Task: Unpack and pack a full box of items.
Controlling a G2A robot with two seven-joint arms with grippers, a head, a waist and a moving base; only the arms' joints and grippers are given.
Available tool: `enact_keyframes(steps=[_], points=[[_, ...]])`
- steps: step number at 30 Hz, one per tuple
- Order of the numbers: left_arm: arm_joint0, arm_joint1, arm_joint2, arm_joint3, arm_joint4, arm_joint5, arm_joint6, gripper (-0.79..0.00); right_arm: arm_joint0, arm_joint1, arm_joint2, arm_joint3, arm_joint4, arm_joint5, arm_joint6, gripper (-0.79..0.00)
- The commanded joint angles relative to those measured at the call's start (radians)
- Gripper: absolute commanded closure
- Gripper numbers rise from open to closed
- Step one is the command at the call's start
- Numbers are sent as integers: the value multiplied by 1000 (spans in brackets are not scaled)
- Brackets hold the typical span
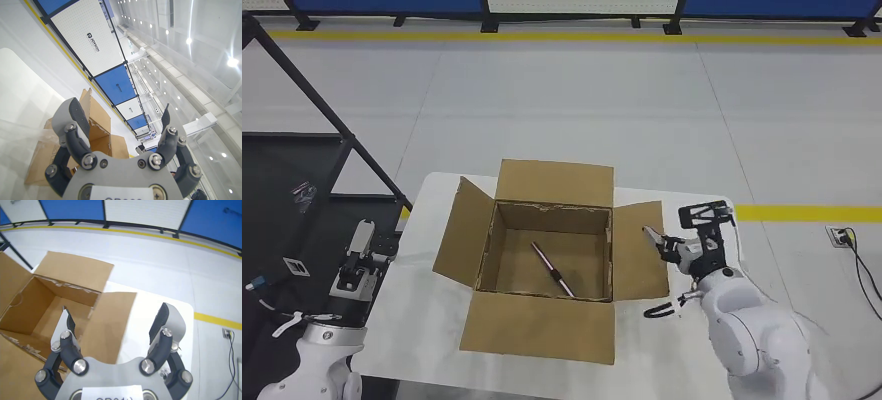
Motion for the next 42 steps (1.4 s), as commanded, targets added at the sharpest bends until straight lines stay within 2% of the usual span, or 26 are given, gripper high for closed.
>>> enact_keyframes(steps=[1,6,11,20,27,28,30,31,35,37,40,41,42], points=[[0,0,0,0,0,0,0,-785,-67,6,92,-9,-3,17,19,-785],[0,0,0,0,0,0,0,-785,-121,18,202,46,-41,22,137,-785],[0,0,0,0,0,0,0,-785,-99,29,238,134,55,-114,272,-785],[0,0,0,0,0,0,0,-785,-2,42,220,334,109,-168,365,-785],[0,0,0,0,0,0,0,-785,43,49,191,420,106,-168,398,-779],[0,0,0,0,0,0,0,-785,49,49,187,430,104,-164,402,-702],[0,0,0,0,0,0,0,-785,59,51,179,446,107,-162,403,-456],[0,0,0,0,0,0,0,-785,63,51,176,454,105,-157,401,-379],[0,0,0,0,0,0,0,-785,76,54,168,483,106,-143,396,-305],[0,0,0,0,0,0,0,-785,81,56,166,492,104,-137,393,-240],[0,0,0,0,0,0,0,-785,83,59,170,486,106,-126,380,-34],[0,0,0,0,0,0,0,-785,82,60,173,477,105,-124,377,0],[0,0,0,0,0,0,0,-785,79,62,175,464,100,-121,376,0]])
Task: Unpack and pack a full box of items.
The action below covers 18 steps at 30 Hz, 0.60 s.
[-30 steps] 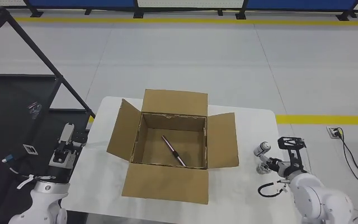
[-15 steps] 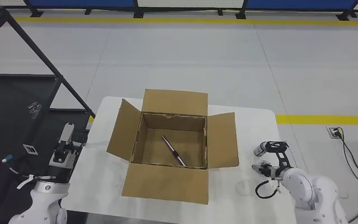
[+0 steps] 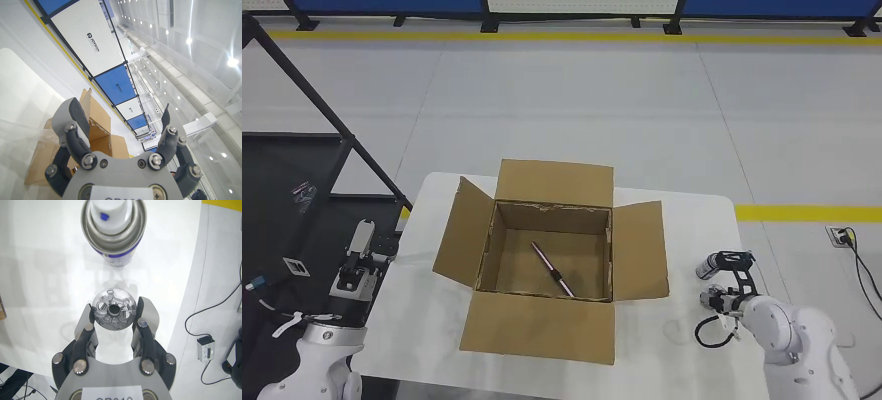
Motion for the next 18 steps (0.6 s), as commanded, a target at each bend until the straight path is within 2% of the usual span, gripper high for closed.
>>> enact_keyframes(steps=[1,12,18], points=[[0,0,0,0,0,0,0,-785,-5,3,5,-30,-4,4,-1,0],[0,0,0,0,0,0,0,-785,-27,19,48,-347,-7,-10,5,0],[0,0,0,0,0,0,0,-785,33,19,-29,-470,5,-11,-20,0]])
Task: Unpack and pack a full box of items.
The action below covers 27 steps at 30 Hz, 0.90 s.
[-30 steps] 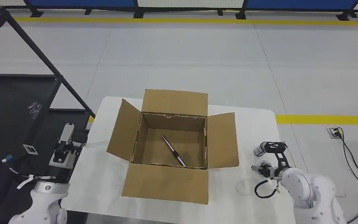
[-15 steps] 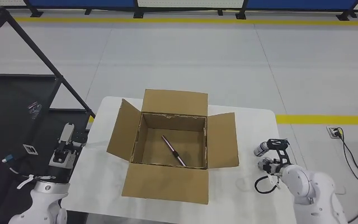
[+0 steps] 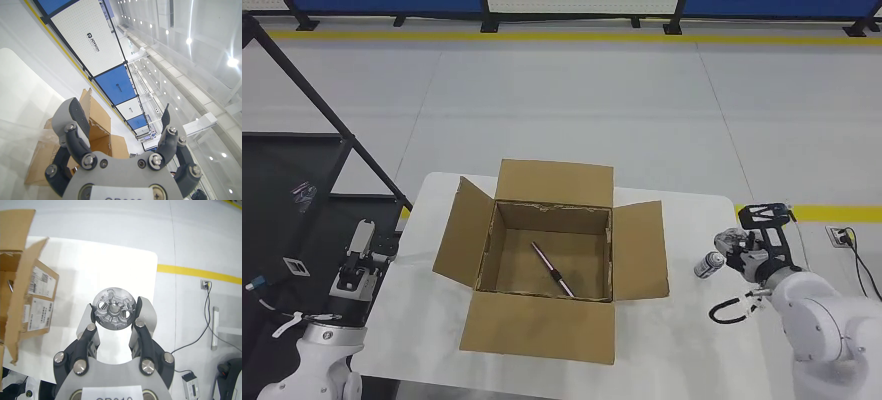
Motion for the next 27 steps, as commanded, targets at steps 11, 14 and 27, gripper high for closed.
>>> enact_keyframes(steps=[11,14,27], points=[[0,0,0,0,0,0,0,-785,257,-32,-403,105,112,-43,-58,0],[0,0,0,0,0,0,0,-785,348,-51,-528,223,120,-40,-57,0],[0,0,0,0,0,0,0,-785,656,-198,-934,823,225,83,-170,0]])
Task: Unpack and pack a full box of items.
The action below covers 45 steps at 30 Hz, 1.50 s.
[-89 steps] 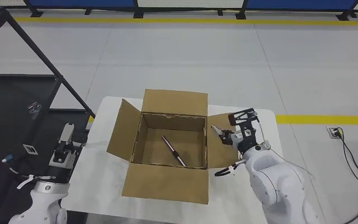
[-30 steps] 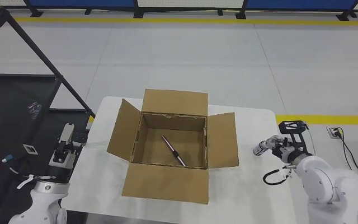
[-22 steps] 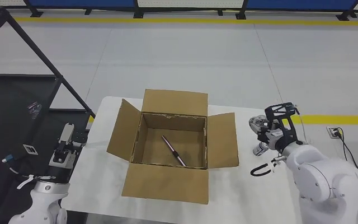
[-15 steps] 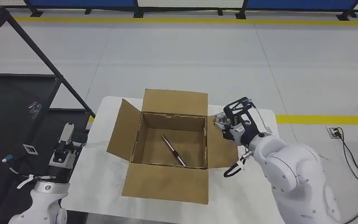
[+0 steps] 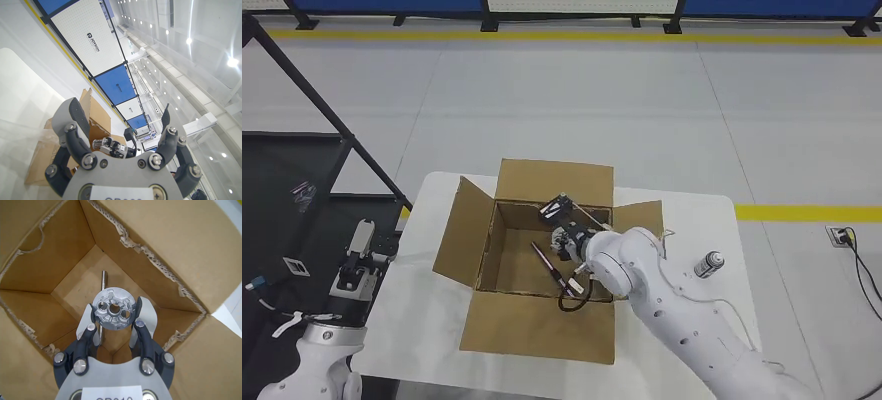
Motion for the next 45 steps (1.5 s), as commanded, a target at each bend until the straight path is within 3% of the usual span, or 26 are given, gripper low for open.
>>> enact_keyframes(steps=[1,7,16,19,23,24,26,32,39,45], points=[[0,0,0,0,0,0,0,-785,38,-25,-43,92,7,20,-21,0],[0,0,0,0,0,0,0,-785,111,-98,-135,277,30,73,-77,0],[0,0,0,0,0,0,0,-785,182,-188,-191,533,85,49,-133,0],[0,0,0,0,0,0,0,-785,198,-211,-200,589,95,39,-145,-274],[0,0,0,0,0,0,0,-785,216,-234,-203,646,104,21,-157,-369],[0,0,0,0,0,0,0,-785,219,-239,-205,657,103,15,-158,-474],[0,0,0,0,0,0,0,-785,224,-248,-206,673,102,8,-159,-594],[0,0,0,0,0,0,0,-785,233,-258,-198,693,92,-17,-162,-785],[0,0,0,0,0,0,0,-785,232,-245,-163,620,72,-36,-157,-785],[0,0,0,0,0,0,0,-785,168,-175,-70,372,23,-81,-77,-785]])
